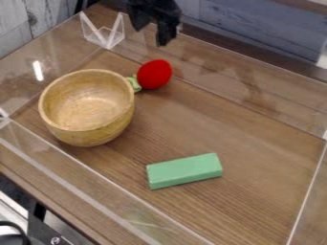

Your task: Move the red object to the left side of the table

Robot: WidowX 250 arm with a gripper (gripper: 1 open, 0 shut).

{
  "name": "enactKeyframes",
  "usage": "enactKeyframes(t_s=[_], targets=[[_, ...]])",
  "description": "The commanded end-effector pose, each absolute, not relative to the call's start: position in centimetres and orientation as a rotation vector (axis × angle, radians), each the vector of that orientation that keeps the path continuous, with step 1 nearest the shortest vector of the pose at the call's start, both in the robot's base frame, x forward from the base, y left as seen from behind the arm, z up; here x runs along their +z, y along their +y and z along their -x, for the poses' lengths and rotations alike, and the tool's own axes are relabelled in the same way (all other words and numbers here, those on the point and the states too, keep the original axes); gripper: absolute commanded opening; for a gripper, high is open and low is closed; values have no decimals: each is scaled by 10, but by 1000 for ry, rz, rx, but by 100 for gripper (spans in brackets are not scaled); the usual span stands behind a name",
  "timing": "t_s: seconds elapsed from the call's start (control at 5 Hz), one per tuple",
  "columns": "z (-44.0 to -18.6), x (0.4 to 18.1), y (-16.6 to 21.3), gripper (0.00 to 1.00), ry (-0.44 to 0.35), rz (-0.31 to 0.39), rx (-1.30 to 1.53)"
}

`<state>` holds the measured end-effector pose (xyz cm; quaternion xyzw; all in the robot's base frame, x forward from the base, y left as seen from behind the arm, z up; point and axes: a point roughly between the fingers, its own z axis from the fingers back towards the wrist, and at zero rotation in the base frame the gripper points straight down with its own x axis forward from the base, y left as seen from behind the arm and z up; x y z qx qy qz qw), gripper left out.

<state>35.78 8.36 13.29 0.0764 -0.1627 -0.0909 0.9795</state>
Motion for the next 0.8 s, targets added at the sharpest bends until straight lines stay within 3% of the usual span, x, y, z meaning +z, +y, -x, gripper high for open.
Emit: enactKeyframes(t_s=[0.0,0.2,0.6], targets=[[-365,160,56,100,-376,-149,-163],[-372,158,29,100,-371,-128,-166],[-363,118,-3,100,-332,-93,-82]])
